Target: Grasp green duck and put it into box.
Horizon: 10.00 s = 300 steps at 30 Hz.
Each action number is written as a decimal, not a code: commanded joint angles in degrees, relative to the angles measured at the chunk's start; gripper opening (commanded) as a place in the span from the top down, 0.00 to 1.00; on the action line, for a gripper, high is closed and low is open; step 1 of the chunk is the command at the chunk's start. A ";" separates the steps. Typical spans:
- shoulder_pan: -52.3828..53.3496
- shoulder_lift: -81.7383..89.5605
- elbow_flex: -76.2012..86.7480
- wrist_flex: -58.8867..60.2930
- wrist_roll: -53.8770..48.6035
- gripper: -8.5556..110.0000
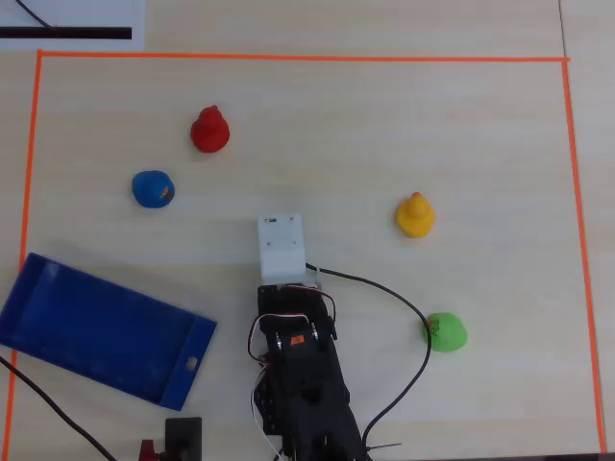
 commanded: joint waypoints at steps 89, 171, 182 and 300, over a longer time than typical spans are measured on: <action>92.90 -68.91 -87.71 13.45 -20.57 0.68; 96.77 -58.97 -16.52 -57.57 -17.31 0.45; 96.33 -57.13 -12.30 -58.36 -17.58 0.47; 4.22 -0.53 -3.25 -16.00 3.96 0.93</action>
